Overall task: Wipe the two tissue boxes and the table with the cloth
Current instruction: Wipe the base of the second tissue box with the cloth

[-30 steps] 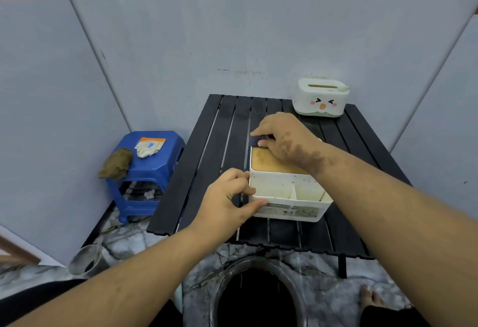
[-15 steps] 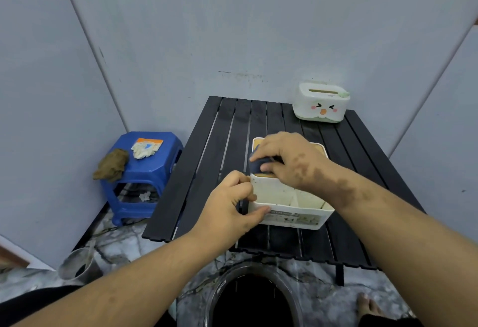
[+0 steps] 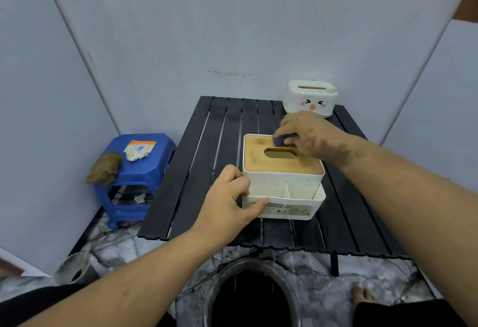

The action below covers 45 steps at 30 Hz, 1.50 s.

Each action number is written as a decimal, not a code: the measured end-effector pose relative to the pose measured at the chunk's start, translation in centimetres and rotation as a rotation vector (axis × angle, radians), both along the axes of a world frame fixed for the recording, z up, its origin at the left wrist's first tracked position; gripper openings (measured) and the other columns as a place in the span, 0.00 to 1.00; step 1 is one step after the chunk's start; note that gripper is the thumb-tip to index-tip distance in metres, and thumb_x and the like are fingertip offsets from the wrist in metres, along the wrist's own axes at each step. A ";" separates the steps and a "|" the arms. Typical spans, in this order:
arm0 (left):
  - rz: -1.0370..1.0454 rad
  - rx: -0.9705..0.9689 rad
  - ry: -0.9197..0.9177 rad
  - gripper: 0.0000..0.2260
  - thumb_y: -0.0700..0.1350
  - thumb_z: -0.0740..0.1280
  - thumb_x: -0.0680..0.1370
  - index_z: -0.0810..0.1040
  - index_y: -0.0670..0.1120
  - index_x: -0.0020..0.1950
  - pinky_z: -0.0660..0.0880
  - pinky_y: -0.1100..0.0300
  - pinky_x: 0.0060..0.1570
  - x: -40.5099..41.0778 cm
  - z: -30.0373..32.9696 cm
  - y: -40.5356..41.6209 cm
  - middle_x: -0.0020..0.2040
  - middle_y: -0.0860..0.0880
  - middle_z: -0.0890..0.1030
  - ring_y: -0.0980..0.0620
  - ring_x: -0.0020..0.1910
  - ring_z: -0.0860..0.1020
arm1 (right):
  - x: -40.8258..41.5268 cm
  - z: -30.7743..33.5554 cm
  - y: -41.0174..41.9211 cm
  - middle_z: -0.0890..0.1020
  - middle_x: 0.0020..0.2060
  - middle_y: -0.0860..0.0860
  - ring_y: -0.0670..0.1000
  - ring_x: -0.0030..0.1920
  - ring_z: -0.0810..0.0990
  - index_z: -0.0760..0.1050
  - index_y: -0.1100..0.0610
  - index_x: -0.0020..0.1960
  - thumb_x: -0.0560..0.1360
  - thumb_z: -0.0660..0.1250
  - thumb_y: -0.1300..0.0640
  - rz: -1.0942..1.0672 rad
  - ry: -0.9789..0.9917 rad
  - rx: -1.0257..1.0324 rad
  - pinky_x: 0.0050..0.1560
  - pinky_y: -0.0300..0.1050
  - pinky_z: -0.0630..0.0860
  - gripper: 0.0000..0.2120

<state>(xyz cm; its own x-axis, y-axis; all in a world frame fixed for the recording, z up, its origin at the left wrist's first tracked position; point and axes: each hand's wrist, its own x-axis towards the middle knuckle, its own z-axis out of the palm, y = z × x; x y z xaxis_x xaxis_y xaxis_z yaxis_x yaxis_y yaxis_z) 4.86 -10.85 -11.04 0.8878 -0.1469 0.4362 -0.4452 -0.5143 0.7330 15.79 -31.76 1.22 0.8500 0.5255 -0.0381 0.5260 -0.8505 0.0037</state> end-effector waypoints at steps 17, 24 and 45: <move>-0.054 0.103 -0.072 0.19 0.48 0.77 0.74 0.67 0.44 0.38 0.68 0.68 0.37 0.2 -0.1 0.3 0.45 0.52 0.69 0.53 0.41 0.70 | -4.3 -1.5 -5.5 0.81 0.53 0.43 0.46 0.57 0.77 0.82 0.48 0.55 0.72 0.73 0.62 -0.155 0.000 0.363 0.60 0.39 0.69 0.14; -0.098 0.153 -0.140 0.19 0.52 0.75 0.75 0.68 0.45 0.38 0.72 0.61 0.37 0.9 -0.3 0.8 0.46 0.51 0.70 0.50 0.45 0.73 | -1.5 -1.0 -0.8 0.80 0.55 0.47 0.51 0.57 0.78 0.83 0.51 0.54 0.77 0.67 0.60 -0.270 0.043 0.275 0.63 0.48 0.73 0.10; -0.045 0.220 -0.145 0.22 0.49 0.78 0.74 0.64 0.48 0.37 0.62 0.68 0.38 0.9 -0.1 0.2 0.44 0.56 0.65 0.56 0.41 0.67 | -1.2 -0.8 -0.5 0.79 0.56 0.47 0.50 0.58 0.76 0.83 0.50 0.55 0.75 0.69 0.62 -0.105 0.013 0.257 0.64 0.48 0.71 0.12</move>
